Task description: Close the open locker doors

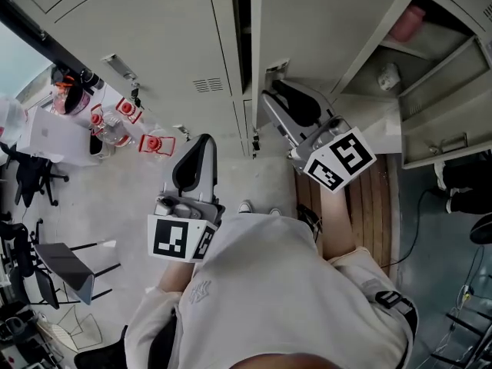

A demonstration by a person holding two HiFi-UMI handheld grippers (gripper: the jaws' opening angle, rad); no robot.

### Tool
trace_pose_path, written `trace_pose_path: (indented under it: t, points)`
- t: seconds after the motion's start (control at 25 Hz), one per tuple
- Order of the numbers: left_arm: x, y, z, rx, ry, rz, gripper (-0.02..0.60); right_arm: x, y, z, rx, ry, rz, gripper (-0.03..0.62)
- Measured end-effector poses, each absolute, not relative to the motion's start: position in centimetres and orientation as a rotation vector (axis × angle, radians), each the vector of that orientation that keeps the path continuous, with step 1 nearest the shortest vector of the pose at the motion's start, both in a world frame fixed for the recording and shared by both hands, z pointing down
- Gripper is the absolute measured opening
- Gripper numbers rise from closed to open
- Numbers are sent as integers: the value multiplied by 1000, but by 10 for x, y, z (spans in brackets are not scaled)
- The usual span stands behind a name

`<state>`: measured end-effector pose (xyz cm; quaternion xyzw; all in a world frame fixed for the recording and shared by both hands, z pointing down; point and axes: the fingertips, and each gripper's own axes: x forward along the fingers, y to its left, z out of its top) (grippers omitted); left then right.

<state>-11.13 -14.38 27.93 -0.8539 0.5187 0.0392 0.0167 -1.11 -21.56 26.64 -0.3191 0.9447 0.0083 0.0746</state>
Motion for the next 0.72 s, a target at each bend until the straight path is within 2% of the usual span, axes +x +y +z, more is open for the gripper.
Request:
trace_pose_path:
  t: [0.72]
  points:
    - [-161,-165,285,-2596,1740,125,2,-38,-291,268,-1200,2774,102,86]
